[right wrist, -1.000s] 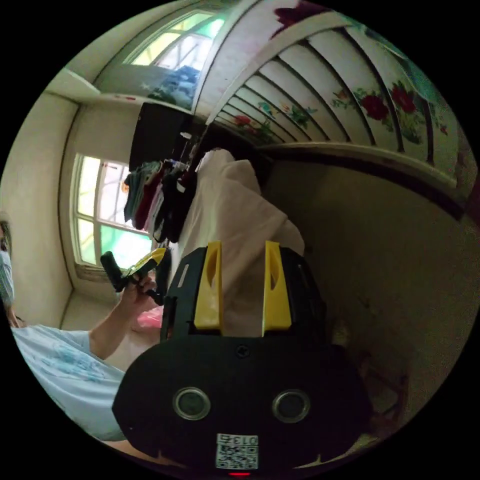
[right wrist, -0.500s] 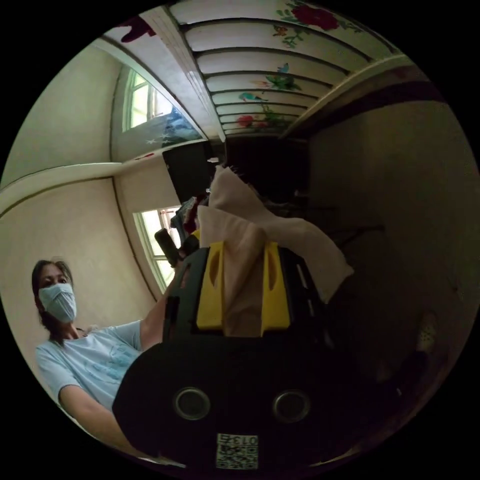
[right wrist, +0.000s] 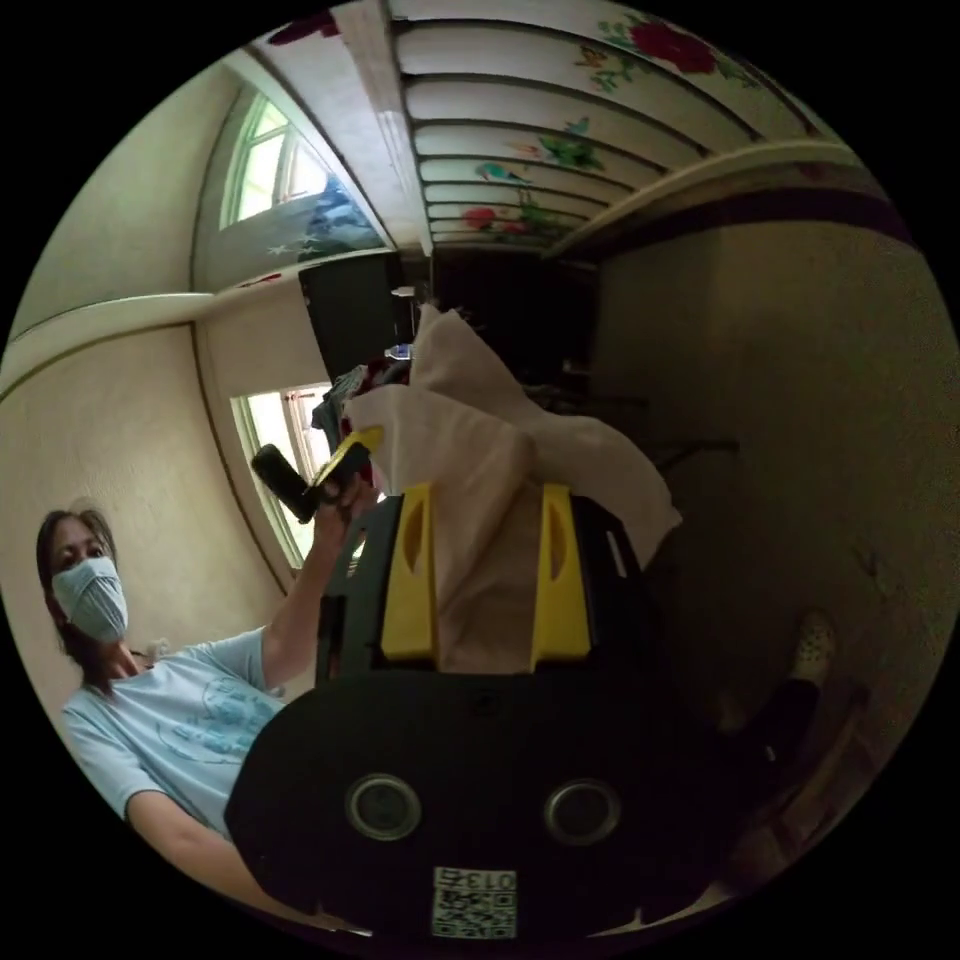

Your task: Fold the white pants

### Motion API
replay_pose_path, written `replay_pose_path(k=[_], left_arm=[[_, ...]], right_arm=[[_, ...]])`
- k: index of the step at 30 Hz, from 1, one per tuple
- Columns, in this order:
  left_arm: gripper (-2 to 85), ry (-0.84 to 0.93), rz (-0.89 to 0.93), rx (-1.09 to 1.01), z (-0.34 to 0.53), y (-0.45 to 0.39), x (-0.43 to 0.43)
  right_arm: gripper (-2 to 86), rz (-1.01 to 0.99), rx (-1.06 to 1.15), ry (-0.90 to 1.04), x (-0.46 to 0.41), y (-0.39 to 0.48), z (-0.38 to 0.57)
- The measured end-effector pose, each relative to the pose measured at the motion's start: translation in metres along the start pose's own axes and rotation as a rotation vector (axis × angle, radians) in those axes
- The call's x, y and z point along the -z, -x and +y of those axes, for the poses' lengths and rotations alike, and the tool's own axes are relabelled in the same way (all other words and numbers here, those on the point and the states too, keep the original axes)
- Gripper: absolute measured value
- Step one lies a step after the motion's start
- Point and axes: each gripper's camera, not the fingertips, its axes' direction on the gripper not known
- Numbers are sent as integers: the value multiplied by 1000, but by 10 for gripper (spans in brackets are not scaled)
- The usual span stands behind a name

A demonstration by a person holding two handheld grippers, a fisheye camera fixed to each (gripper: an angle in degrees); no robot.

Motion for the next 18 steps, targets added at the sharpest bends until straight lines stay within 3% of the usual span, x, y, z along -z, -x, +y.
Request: replay_pose_path(k=[4, 8, 18], left_arm=[[25, -89, 10, -130, 13, -25, 21], [22, -108, 33, -194, 21, -35, 30], [20, -183, 54, -181, 45, -29, 49]], right_arm=[[131, -170, -56, -17, -13, -17, 10], [51, -317, 20, -82, -13, -7, 27], [36, -88, 346, -54, -28, 96, 85]])
